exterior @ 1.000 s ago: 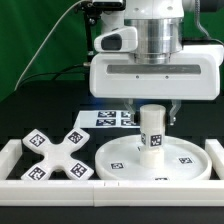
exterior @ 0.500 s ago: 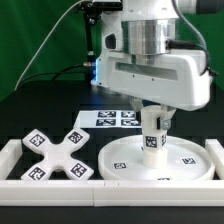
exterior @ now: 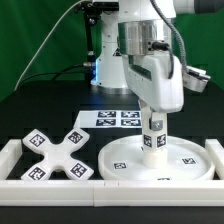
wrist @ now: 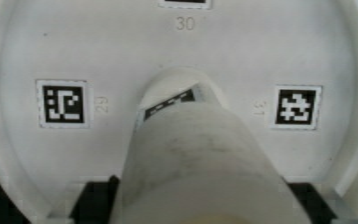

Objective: Assemble round table

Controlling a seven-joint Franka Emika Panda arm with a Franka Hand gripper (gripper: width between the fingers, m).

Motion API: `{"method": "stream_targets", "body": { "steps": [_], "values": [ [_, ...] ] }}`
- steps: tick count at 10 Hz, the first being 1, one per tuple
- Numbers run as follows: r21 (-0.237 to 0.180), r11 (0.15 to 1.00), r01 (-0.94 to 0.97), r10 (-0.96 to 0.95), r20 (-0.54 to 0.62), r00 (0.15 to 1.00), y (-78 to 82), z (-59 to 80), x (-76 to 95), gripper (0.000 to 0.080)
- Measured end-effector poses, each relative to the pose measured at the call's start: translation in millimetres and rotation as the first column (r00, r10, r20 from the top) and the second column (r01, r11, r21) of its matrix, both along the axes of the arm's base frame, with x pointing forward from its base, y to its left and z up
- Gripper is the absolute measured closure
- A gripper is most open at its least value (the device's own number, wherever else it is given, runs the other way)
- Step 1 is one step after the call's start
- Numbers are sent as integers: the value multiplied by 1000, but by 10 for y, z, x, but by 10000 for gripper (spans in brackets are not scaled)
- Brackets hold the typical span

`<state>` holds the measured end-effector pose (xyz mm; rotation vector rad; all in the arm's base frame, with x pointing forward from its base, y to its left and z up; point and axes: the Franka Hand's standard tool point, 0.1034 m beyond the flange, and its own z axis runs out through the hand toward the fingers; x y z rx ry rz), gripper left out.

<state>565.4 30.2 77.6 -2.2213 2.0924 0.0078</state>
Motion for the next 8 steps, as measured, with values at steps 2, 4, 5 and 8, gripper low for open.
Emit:
{"method": "stream_targets", "body": {
  "steps": [2,4,5,8],
  "values": [
    [52,932,359,-360,-3,933,47,-12,-25,392],
    [79,859,506,-507,-16,862,80,-12,-17,392],
    [77,871,485,-485,-13,874,80,-13,-17,391],
    [42,991,130,-132,58,990,80,10,31,207]
  ]
}}
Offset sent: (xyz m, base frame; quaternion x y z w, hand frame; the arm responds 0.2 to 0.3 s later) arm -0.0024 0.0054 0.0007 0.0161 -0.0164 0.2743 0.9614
